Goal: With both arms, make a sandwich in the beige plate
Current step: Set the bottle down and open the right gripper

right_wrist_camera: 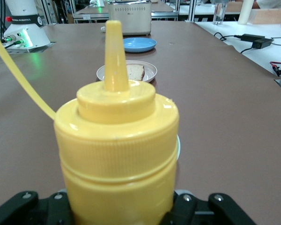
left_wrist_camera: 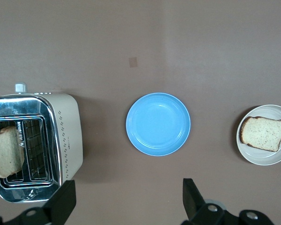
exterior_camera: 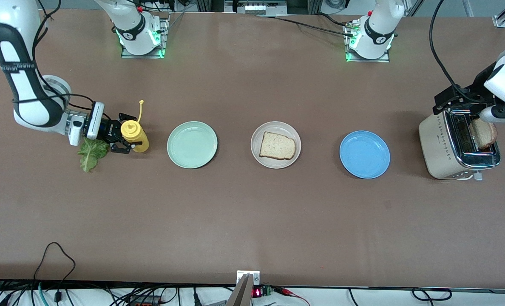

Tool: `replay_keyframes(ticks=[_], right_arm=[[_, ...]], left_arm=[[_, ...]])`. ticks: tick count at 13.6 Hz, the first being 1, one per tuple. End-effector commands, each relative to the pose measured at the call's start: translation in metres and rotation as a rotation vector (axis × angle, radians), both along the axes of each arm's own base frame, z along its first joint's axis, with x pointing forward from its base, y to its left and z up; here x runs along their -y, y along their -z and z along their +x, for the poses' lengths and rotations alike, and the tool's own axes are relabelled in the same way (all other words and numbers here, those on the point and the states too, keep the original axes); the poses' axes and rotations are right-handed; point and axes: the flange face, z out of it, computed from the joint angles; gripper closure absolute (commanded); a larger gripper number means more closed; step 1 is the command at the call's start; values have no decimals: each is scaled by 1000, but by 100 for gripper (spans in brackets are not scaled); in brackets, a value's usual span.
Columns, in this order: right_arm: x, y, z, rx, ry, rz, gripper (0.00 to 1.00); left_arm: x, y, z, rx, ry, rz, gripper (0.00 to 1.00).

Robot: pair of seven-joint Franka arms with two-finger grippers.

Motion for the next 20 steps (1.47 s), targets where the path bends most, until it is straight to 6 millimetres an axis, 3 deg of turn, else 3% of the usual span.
replay_keyframes(ticks=[1, 6, 8, 10, 16, 20], right_arm=[[4, 11, 1, 26, 19, 91, 96], [5, 40, -8, 8, 21, 170, 93], [5, 41, -8, 4, 19, 178, 79], [5, 39, -5, 9, 32, 179, 50], [1, 38, -1, 16, 28, 180, 0], [17, 35, 0, 23, 44, 174, 0]], left_arm=[[5, -6, 0, 10, -3, 0, 0], [5, -5, 0, 7, -3, 0, 0], [5, -5, 0, 7, -3, 0, 0], [5, -5, 0, 7, -3, 0, 0], [5, -5, -1, 0, -2, 0, 0], [6, -5, -1, -1, 0, 0, 0]])
